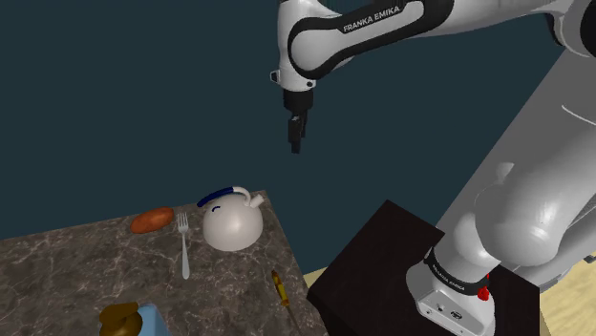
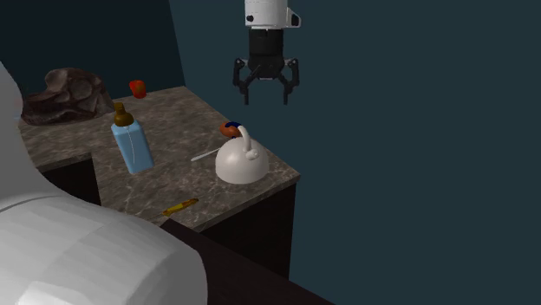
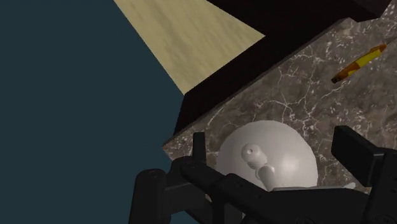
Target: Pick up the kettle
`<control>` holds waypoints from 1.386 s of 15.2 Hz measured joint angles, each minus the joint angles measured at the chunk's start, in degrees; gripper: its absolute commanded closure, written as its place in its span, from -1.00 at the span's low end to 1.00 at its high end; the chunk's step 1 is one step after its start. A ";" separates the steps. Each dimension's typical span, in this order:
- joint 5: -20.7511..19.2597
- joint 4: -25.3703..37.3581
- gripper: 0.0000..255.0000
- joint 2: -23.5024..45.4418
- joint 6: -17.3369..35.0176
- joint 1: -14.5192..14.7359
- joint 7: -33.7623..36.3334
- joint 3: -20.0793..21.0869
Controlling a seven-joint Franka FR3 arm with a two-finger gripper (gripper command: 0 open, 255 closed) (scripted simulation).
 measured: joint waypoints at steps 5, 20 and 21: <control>-2.56 4.98 -1.00 9.75 3.63 1.94 -4.40 1.90; -10.67 16.33 -1.00 31.22 11.21 6.92 -11.43 5.15; -10.79 16.24 -1.00 31.71 11.79 6.95 -11.32 5.10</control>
